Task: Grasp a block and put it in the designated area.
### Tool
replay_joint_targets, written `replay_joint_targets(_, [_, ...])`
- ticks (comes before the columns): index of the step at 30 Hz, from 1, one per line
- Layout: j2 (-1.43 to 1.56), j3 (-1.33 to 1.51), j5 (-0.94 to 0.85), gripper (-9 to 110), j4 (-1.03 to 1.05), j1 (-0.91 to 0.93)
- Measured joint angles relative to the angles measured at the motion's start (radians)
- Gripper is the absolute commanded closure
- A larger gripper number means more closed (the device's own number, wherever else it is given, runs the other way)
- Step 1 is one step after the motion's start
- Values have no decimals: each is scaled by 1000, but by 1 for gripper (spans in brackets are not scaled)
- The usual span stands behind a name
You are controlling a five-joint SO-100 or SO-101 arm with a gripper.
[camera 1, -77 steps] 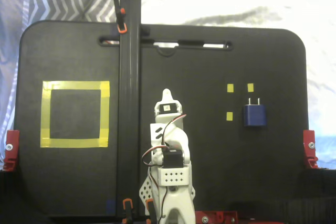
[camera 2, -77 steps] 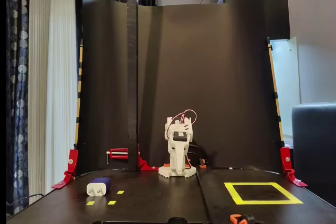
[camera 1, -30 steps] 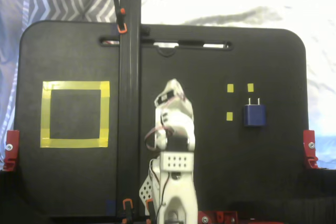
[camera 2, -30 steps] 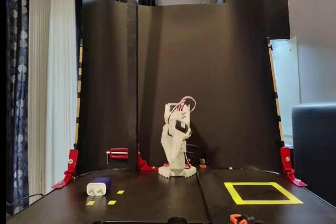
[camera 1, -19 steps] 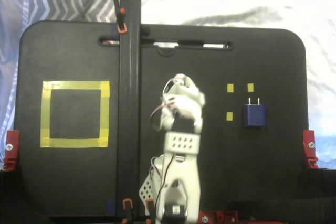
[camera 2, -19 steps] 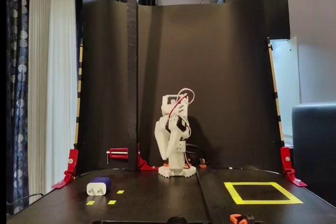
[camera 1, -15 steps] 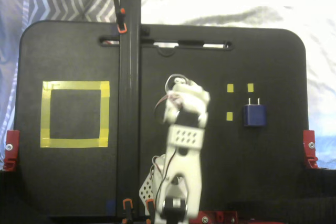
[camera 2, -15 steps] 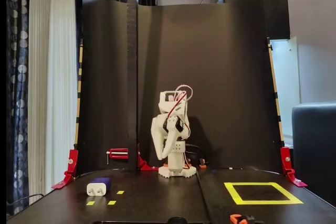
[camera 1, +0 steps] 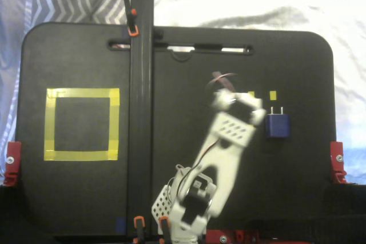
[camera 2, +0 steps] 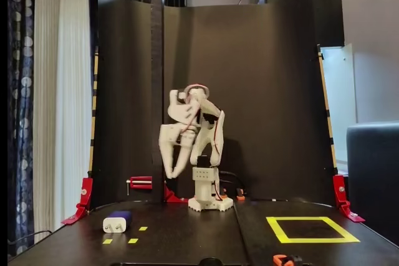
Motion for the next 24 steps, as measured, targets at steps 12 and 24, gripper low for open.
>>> replay_joint_targets(12, [-336,-239,-249,98,-41,244])
replay_joint_targets(24, [-561,-430,-413,94,-49,403])
